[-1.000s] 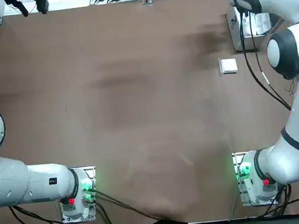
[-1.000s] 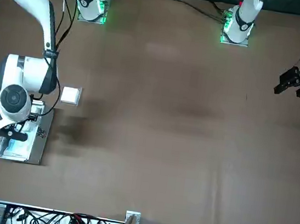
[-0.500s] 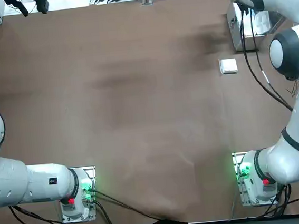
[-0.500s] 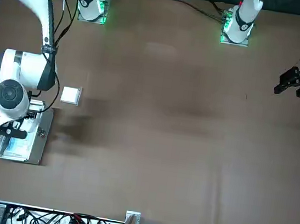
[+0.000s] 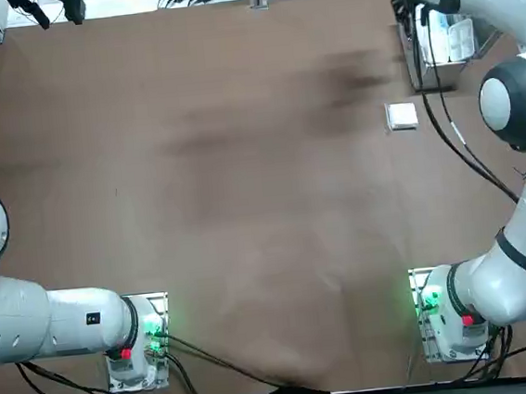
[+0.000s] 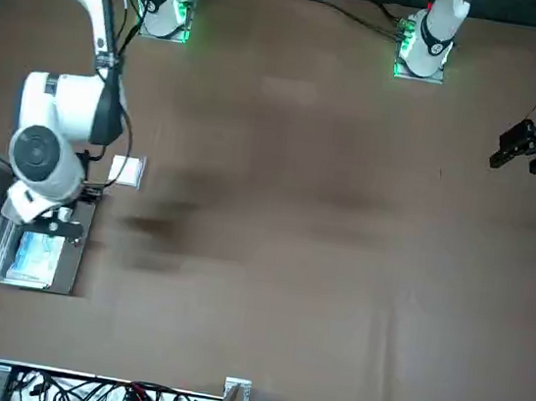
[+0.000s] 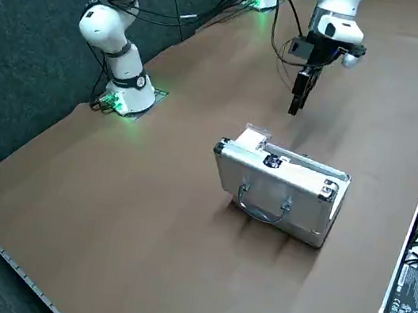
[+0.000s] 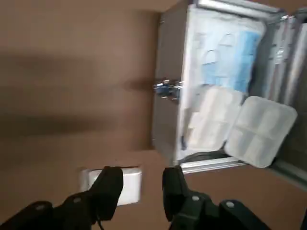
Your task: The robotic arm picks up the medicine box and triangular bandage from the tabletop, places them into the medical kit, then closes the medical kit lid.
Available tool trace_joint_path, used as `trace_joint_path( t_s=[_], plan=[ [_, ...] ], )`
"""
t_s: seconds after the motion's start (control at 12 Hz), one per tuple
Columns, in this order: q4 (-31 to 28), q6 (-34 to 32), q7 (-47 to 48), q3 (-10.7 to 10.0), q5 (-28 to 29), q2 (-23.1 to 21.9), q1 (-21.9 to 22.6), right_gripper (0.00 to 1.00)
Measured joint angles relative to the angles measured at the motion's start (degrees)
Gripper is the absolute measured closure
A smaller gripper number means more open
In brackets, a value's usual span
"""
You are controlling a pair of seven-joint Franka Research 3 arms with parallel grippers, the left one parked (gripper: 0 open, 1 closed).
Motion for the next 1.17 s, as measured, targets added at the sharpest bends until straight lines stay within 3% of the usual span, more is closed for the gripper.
trace_joint_path(
  t_s=[0.58, 1.17],
  plan=[
    [-4.1, 2.2, 14.0, 0.9, 0.4, 6.5, 8.8, 0.52],
    [-10.4, 7.4, 17.7, 0.4, -0.9, 8.6, 9.2, 0.61]
  ],
)
